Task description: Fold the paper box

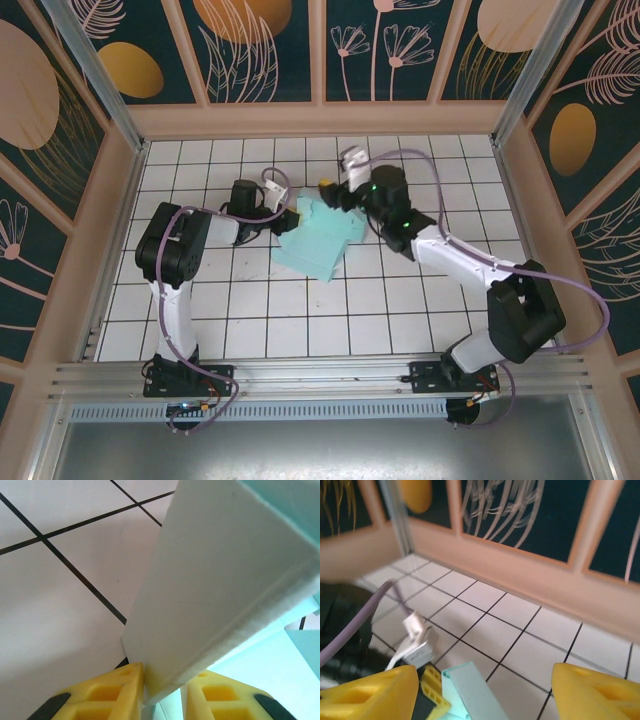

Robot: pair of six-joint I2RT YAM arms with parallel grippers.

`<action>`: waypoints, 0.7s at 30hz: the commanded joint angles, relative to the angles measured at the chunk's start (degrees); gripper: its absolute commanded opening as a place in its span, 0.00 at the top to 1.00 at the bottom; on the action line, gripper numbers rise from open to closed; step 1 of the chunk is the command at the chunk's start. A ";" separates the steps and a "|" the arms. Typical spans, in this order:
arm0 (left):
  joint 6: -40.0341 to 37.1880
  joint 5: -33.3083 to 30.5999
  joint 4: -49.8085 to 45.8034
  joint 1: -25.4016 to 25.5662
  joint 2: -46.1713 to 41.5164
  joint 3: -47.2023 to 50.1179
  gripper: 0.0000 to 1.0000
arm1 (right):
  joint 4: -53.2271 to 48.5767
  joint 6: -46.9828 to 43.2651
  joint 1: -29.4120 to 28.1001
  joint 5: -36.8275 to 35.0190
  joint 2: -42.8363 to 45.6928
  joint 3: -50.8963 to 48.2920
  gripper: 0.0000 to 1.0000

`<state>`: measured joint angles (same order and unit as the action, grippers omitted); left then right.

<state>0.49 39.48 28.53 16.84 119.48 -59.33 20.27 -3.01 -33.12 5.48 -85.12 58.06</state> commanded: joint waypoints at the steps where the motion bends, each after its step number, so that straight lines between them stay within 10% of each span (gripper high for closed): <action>1: 1.52 -1.55 4.16 0.43 -2.54 1.92 0.76 | -3.82 19.70 3.77 10.57 -4.66 5.57 0.28; 21: 3.22 -3.92 9.24 0.84 -3.64 5.85 0.75 | -28.58 13.70 3.02 23.79 -32.77 29.56 0.41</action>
<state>3.09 35.97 36.25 17.50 117.36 -53.49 -4.89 12.49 -29.17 26.87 -117.82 86.24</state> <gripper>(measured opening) 0.247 0.612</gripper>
